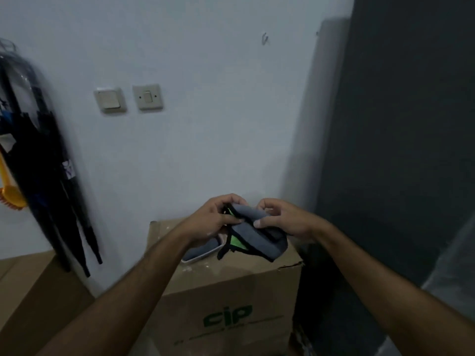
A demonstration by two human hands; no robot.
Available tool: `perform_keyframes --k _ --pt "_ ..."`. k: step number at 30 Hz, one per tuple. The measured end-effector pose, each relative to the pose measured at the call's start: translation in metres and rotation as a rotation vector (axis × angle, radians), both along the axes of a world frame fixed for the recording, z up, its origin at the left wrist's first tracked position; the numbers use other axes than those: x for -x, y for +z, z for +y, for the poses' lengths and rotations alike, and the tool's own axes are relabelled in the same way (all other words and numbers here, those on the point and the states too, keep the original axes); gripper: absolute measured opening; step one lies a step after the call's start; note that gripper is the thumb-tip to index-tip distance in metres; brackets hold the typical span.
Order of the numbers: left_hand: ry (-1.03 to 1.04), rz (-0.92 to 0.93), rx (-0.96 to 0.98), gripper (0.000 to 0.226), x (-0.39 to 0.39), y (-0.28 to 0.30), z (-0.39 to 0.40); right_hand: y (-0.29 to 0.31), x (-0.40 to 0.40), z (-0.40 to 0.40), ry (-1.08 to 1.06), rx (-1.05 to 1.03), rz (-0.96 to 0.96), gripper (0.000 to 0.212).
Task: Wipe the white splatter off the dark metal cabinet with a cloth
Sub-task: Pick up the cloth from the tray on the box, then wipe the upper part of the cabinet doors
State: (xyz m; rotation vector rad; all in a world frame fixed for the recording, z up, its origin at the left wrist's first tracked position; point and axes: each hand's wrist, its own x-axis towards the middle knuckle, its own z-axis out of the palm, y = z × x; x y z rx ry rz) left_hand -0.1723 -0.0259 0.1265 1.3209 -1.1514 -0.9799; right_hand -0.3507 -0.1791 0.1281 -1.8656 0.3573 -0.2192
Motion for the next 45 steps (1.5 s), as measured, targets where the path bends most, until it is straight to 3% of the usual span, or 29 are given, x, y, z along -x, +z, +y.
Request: perform_keyframes --k 5,10,15,21,27,29,33,39,42,45 --pt "-0.087 -0.146 0.043 0.040 0.060 0.040 -0.024 0.029 0.066 -0.003 -0.049 -0.176 -0.057 0.021" --pt "-0.117 -0.174 0.112 0.038 0.132 0.079 -0.059 0.061 0.144 -0.021 -0.093 -0.104 -0.205 0.022" --pt "-0.115 0.154 0.155 0.062 0.223 0.114 -0.093 0.095 0.231 -0.049 -0.272 0.029 -0.416 0.036" --pt "-0.068 0.010 0.239 0.045 0.338 0.154 -0.132 0.130 0.323 -0.076 -0.341 0.327 -0.625 0.035" --pt "-0.120 -0.025 0.362 0.053 0.414 0.202 -0.165 0.175 0.394 -0.106 -0.278 0.199 -0.696 0.029" --pt "-0.113 -0.102 0.415 0.056 0.430 0.218 -0.175 0.194 0.407 -0.116 -0.287 0.169 -0.727 0.021" --pt "-0.033 -0.401 0.602 0.063 0.440 0.252 -0.197 0.232 0.422 -0.141 -0.364 0.336 -0.688 0.031" --pt "0.292 -0.710 0.957 0.060 0.442 0.295 -0.227 0.306 0.431 -0.173 -0.305 0.451 -0.724 0.033" --pt "0.406 -0.639 0.955 0.062 0.432 0.325 -0.234 0.337 0.427 -0.188 -0.330 0.577 -0.774 0.035" --pt "0.443 -0.642 0.957 0.042 0.417 0.351 -0.247 0.366 0.419 -0.204 -0.447 0.753 -0.896 0.041"
